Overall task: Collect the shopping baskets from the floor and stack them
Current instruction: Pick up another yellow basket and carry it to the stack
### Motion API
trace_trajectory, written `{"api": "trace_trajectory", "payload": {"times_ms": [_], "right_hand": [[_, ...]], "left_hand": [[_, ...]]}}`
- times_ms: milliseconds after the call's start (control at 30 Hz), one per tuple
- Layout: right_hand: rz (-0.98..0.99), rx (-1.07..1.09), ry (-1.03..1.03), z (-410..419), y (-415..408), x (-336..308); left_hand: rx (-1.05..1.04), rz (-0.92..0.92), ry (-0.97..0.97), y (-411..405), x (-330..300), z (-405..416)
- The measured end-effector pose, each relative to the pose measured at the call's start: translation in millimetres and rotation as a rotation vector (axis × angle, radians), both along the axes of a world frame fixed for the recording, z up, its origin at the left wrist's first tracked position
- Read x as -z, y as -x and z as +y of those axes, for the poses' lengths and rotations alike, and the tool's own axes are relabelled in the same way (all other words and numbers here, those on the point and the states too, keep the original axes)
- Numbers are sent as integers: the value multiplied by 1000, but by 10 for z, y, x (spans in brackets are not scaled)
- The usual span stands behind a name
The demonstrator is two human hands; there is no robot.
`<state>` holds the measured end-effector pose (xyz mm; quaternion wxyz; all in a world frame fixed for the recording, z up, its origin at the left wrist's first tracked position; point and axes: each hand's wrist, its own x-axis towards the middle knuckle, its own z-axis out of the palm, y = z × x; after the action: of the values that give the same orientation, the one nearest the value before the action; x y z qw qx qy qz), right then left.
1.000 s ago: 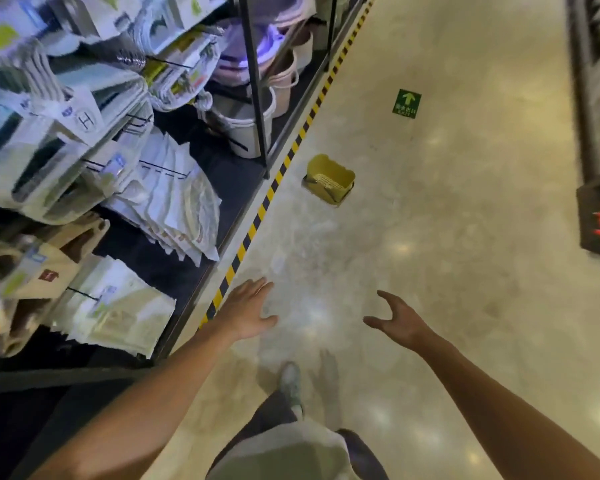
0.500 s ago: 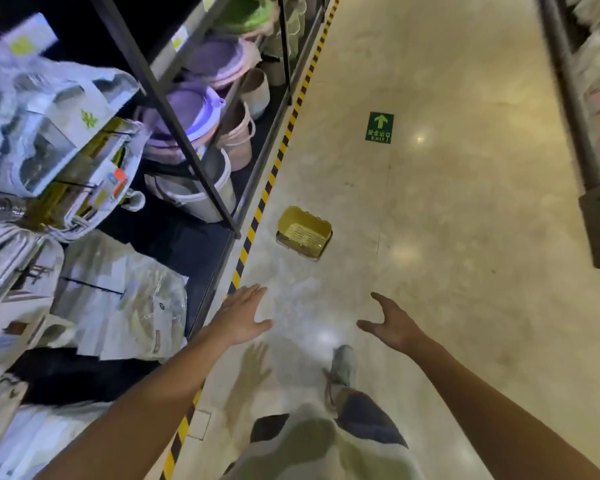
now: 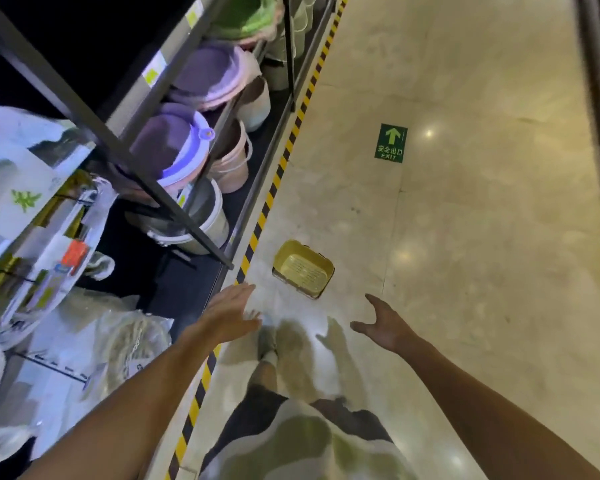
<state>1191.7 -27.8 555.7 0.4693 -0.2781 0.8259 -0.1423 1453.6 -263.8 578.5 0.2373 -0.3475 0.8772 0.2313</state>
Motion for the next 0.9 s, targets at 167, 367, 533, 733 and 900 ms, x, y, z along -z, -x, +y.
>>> {"api": "trace_trajectory", "payload": {"times_ms": [167,367,533,733,900], "right_hand": [[1,149,-75,-559,144,340],[11,144,-202,-1049,272,916],[-52,211,-211,-1476,533,1701],[-119,223,-222,-1819,782,3277],[-193,244,-260,-2007,842,4673]], "left_hand": [[88,-26,-61,445,453,-928],[84,-49,-142,888,1192,-1785],[77,-103,-207,1148,2077,-2144],[22,-179,-330,1404,3633,-2365],[-16,-203,-320,1575,4983,-2576]]}}
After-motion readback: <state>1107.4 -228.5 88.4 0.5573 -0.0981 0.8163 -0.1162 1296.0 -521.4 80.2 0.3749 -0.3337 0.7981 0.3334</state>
